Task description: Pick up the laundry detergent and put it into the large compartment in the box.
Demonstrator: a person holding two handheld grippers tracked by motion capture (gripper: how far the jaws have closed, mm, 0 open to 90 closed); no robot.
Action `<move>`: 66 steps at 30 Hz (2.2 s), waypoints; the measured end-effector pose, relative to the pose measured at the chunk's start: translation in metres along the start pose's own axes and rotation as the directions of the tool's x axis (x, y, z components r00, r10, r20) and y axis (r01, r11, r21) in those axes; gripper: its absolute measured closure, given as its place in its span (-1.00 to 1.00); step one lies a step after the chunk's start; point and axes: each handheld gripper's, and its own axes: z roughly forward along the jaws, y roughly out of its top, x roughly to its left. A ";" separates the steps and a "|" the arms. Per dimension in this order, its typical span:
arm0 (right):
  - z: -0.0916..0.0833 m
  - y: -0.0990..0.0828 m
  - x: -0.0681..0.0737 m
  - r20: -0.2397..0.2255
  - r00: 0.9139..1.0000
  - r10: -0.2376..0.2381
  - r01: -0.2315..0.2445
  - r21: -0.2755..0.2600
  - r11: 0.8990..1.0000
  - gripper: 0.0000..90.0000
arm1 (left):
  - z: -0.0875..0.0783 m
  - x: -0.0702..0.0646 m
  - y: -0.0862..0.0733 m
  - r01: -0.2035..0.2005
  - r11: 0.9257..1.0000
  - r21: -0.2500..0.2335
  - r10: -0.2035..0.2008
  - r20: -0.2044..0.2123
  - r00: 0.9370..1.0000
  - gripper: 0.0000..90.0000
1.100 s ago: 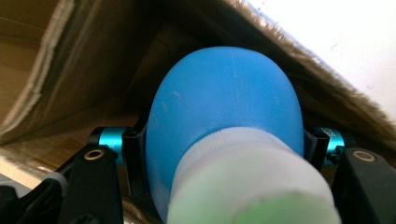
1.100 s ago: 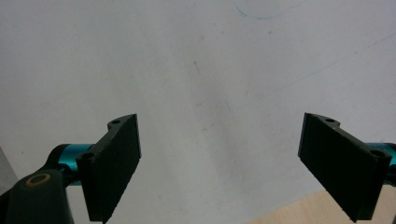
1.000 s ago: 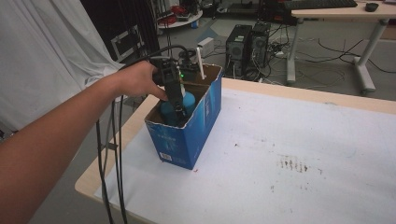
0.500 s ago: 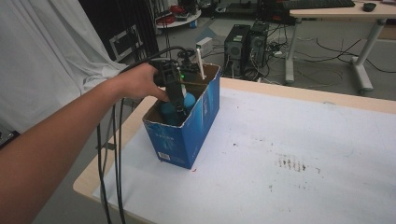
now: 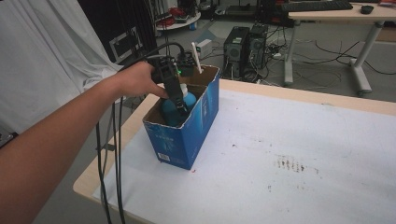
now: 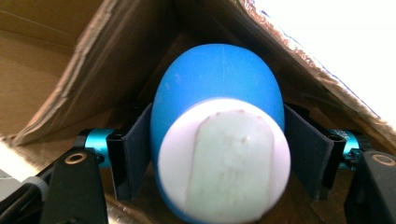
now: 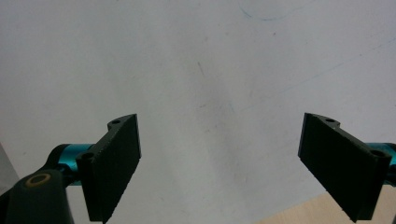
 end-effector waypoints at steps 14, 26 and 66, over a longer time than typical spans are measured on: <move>-0.006 -0.002 0.003 0.009 1.000 0.007 -0.007 -0.016 1.000 -0.73 | -0.044 -0.011 0.000 0.034 0.997 -0.071 -0.035 -0.018 0.999 -0.43; -0.011 -0.004 0.008 0.018 1.000 0.000 0.001 -0.029 1.000 -0.73 | -0.078 -0.045 0.015 -0.012 0.992 -0.124 0.009 -0.021 1.000 -0.53; -0.028 -0.006 0.028 0.053 0.999 -0.012 0.016 -0.076 0.997 -0.73 | -0.018 -0.149 0.129 -0.278 0.951 -0.134 0.281 0.001 0.960 -0.96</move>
